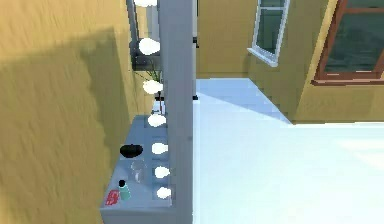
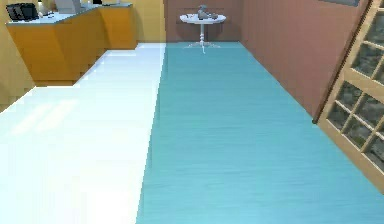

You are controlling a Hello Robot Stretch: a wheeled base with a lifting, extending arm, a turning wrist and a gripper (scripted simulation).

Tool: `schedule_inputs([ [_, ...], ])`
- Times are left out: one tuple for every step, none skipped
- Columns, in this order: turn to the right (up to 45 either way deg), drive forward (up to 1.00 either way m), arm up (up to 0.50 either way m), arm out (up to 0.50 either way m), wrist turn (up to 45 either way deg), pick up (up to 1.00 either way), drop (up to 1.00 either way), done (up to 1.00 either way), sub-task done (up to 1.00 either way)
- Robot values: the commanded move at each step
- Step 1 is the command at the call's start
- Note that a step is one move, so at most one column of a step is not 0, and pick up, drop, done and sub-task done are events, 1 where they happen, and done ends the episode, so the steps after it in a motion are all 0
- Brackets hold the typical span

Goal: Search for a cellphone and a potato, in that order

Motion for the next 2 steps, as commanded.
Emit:
schedule_inputs([
  [-18.0, 0.00, 0.00, 0.00, 0.0, 0.00, 0.00, 0.00, 0.00],
  [0.0, 0.00, 0.00, 0.00, 0.0, 0.00, 0.00, 1.00, 0.00],
])
